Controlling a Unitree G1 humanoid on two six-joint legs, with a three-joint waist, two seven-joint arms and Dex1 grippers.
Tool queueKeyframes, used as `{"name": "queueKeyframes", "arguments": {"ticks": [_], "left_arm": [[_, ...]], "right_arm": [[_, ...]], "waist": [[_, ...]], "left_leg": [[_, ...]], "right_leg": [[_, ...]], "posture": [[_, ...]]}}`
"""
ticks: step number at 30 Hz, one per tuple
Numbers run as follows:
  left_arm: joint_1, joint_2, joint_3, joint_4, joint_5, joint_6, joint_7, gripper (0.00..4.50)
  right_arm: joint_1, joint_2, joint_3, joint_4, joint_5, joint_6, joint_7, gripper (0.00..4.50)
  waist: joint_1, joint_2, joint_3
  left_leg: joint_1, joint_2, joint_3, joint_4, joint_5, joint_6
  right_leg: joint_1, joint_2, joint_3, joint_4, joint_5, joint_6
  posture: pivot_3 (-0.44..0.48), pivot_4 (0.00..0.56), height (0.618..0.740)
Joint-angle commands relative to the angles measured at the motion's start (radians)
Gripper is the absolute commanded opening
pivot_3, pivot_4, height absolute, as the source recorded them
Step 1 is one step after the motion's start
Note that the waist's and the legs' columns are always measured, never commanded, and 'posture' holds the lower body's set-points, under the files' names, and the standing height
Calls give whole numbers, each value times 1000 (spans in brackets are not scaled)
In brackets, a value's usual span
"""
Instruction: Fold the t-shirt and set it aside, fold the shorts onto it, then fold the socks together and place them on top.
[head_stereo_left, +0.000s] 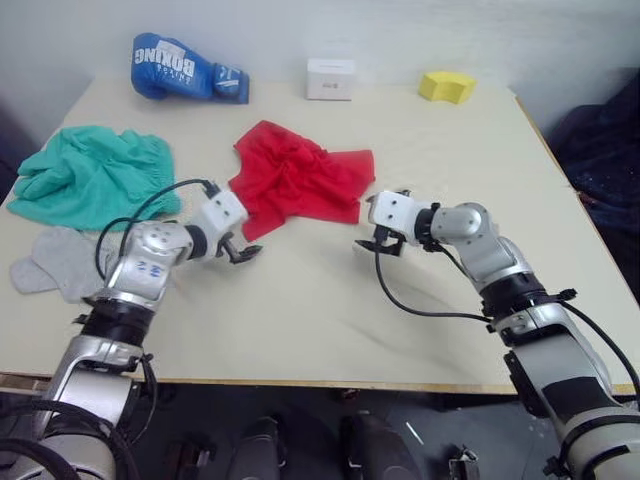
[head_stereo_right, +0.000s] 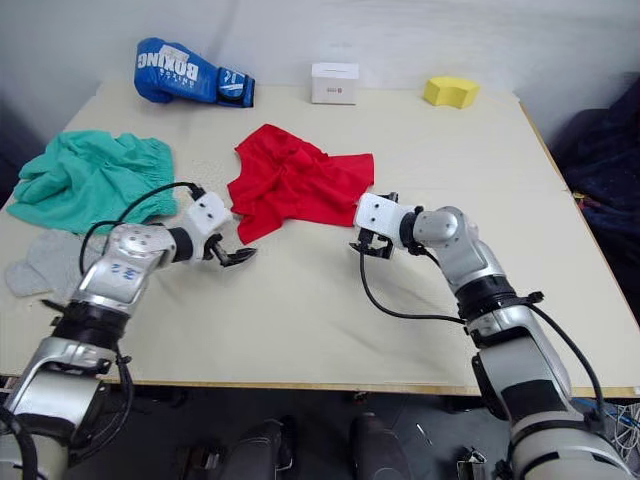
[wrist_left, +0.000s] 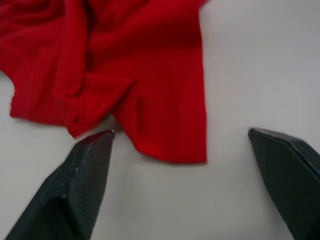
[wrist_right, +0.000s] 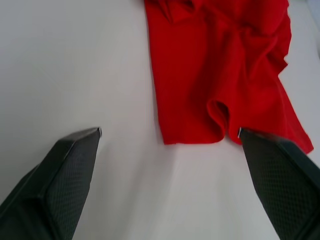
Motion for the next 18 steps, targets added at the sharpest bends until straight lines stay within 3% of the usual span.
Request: {"name": "queueKeyframes", "arguments": {"ticks": [1,9,16,18], "left_arm": [[-97,-50,-47,207,102,-71,64,4500],[-286,-114,-88,625,224,-221,218,4500],[-347,-107,-98,771,287,-294,336,4500],[-345,-108,-84,790,283,-294,343,4105]], "right_arm": [[-27,16,-23,7,1,-7,-23,4473],[-36,22,-25,22,-25,-15,-71,4473],[-44,49,-18,37,-46,-4,-132,4473],[-51,61,-15,50,-58,2,-156,4500]], "waist": [[7,0,0],[16,0,0],[-8,0,0],[-11,0,0]], "left_leg": [[0,0,0,0,0,0],[1,-1,1,3,0,2],[3,0,2,2,0,1],[3,0,3,2,0,1]], "right_leg": [[0,0,0,0,0,0],[0,-1,1,3,1,2],[0,0,2,6,1,2],[-1,1,3,7,1,2]], "posture": [[0,150,740],[0,150,740],[0,150,740],[0,150,740]]}}
